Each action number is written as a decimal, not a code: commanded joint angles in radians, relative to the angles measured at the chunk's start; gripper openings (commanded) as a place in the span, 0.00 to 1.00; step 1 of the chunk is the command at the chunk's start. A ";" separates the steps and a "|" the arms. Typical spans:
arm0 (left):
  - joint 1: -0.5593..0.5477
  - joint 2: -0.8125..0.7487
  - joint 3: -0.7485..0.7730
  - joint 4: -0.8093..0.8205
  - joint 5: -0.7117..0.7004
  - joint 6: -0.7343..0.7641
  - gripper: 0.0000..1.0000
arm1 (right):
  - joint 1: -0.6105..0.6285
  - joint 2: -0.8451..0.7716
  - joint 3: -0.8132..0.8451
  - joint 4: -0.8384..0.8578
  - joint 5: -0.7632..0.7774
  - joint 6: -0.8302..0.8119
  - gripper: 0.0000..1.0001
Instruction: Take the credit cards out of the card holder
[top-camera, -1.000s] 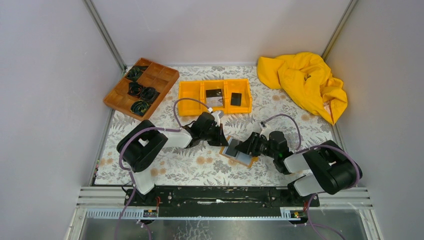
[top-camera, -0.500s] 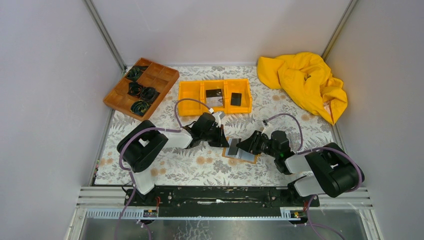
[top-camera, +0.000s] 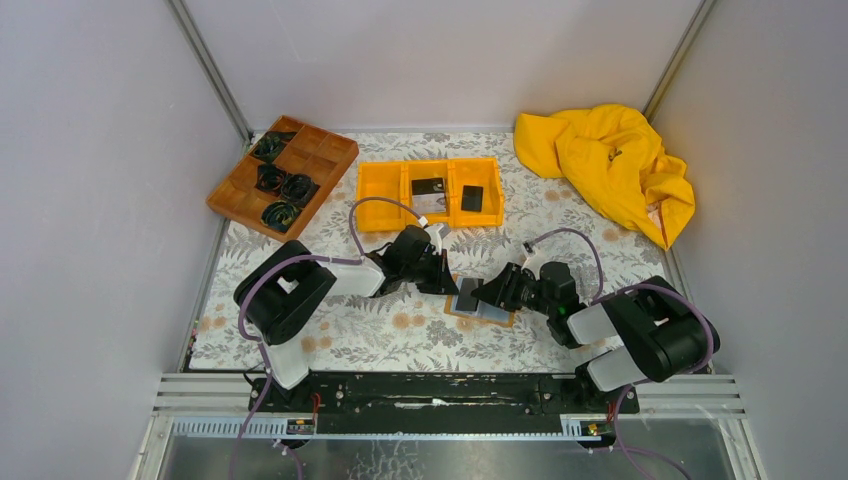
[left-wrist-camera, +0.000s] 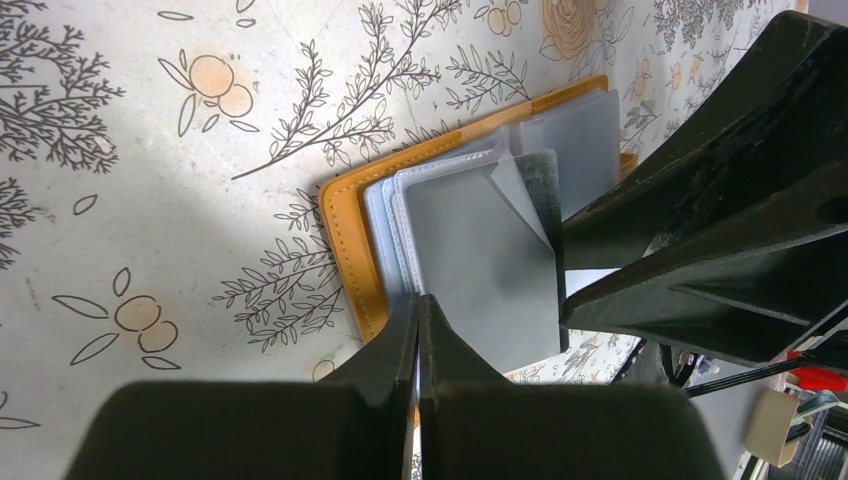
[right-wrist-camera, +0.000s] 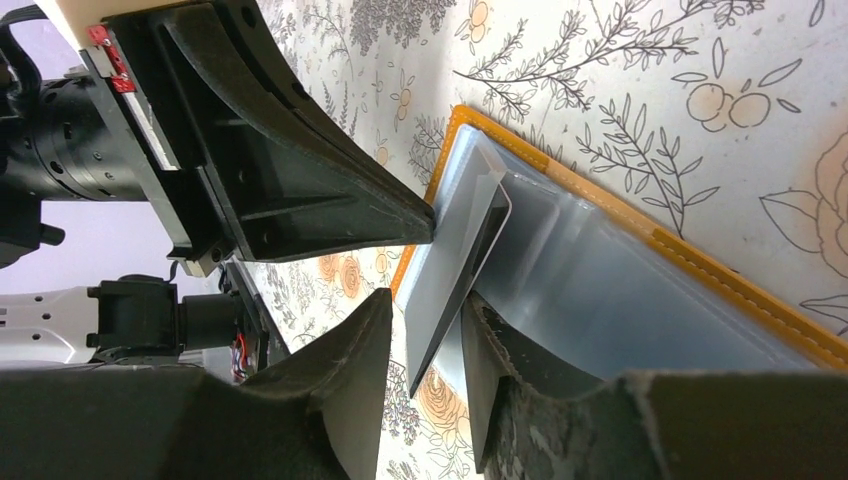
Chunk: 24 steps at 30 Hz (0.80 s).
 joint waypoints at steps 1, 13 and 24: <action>-0.008 0.012 -0.008 -0.004 0.015 0.007 0.00 | -0.005 0.015 0.026 0.083 -0.036 0.008 0.39; -0.008 0.019 -0.006 -0.001 0.017 0.006 0.00 | -0.005 0.206 0.037 0.330 -0.118 0.110 0.40; -0.006 0.015 -0.005 -0.004 0.014 0.006 0.00 | -0.017 0.127 0.027 0.238 -0.083 0.064 0.40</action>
